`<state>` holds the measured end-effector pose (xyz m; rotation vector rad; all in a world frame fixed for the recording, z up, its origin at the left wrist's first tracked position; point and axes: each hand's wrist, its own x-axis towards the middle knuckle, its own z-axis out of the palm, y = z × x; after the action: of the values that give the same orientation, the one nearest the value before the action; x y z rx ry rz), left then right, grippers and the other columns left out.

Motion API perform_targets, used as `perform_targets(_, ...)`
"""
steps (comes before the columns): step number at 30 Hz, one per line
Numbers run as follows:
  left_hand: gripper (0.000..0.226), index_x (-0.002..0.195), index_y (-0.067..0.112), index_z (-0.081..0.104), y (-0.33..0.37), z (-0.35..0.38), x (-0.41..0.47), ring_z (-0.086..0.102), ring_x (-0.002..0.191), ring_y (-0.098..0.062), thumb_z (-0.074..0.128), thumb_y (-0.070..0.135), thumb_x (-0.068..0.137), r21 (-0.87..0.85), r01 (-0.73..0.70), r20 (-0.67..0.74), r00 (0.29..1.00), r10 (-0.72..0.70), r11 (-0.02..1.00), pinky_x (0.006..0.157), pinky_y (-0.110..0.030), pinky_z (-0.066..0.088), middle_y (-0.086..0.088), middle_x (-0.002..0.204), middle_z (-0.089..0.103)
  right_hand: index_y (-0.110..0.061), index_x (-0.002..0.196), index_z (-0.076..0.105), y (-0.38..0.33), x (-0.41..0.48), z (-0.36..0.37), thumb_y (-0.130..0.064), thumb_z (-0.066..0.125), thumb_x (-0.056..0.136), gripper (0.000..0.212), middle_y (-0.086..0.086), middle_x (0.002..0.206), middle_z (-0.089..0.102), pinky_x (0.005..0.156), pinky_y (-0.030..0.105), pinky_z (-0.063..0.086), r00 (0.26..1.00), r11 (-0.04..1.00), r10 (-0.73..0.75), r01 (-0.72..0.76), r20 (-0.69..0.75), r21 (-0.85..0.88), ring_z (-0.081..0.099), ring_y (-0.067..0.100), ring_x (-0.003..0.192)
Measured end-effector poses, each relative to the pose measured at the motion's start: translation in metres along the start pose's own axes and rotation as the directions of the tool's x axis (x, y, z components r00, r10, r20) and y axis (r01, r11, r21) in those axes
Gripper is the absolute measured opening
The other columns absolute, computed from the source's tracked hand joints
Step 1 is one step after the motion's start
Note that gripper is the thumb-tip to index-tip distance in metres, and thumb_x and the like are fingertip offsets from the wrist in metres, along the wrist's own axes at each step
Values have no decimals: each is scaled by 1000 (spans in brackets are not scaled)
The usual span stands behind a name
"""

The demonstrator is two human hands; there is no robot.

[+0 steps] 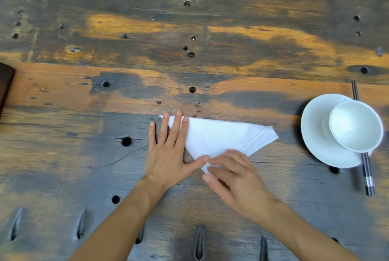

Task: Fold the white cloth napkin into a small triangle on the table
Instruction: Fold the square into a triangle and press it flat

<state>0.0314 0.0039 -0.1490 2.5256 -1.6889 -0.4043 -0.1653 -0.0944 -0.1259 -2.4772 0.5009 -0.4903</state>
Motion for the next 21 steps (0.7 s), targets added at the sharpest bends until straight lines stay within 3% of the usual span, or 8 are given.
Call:
perform_targets(3, 107, 164, 11, 16, 5, -5, 2, 0, 159, -38, 23, 85, 86, 14, 2, 89, 996, -4, 1000, 122, -70, 3, -11, 173, 7, -7, 120, 71, -17, 46, 14, -37, 55, 103, 38, 8, 125, 69, 110, 47, 40, 994, 995, 93, -92, -51, 35, 61, 27, 119)
perform_targets(6, 118, 164, 25, -8, 9, -14, 3, -23, 156, -33, 36, 89, 75, 15, 27, 182, 983, -30, 1000, 121, -69, -10, -2, 172, -16, -11, 153, 40, -31, 91, 34, -55, 30, 104, 67, 9, 163, 33, 124, 53, 6, 950, 955, 288, -275, 123, -109, 20, 24, 154)
perform_targets(9, 125, 158, 33, -26, 12, -20, 2, -32, 153, -31, 28, 97, 65, 10, 40, 214, 976, -41, 999, 120, -67, -15, 0, 168, -29, -13, 162, 11, -35, 108, 53, -67, 9, 99, 83, 6, 171, 1, 121, 57, -14, 864, 897, 423, -358, 274, -259, -11, 19, 156)
perform_targets(12, 129, 154, 30, -34, 14, -21, 5, -36, 151, -31, 22, 99, 61, 20, 70, 250, 965, -73, 997, 120, -68, -16, -3, 165, -37, -16, 162, -4, -32, 103, 57, -73, 4, 96, 87, 3, 170, -12, 120, 56, -16, 826, 873, 467, -375, 315, -313, -21, 16, 154)
perform_targets(16, 151, 153, 20, -38, 13, -21, 7, -45, 146, -30, 36, 106, 53, -14, 110, 311, 945, -100, 994, 118, -68, -19, -5, 159, -46, -19, 160, -15, -19, 81, 43, -78, -4, 89, 93, -1, 167, -26, 120, 52, -20, 781, 823, 538, -408, 316, -394, -27, 13, 151)
perform_targets(21, 165, 158, 11, -26, 14, -24, 6, -36, 151, -33, 30, 114, 42, -1, 96, 329, 940, -90, 995, 117, -73, -15, -9, 163, -40, -18, 162, -8, 7, 46, 14, -81, -7, 86, 98, -1, 169, -15, 120, 53, -18, 728, 720, 661, -546, 182, -429, -18, 15, 154)
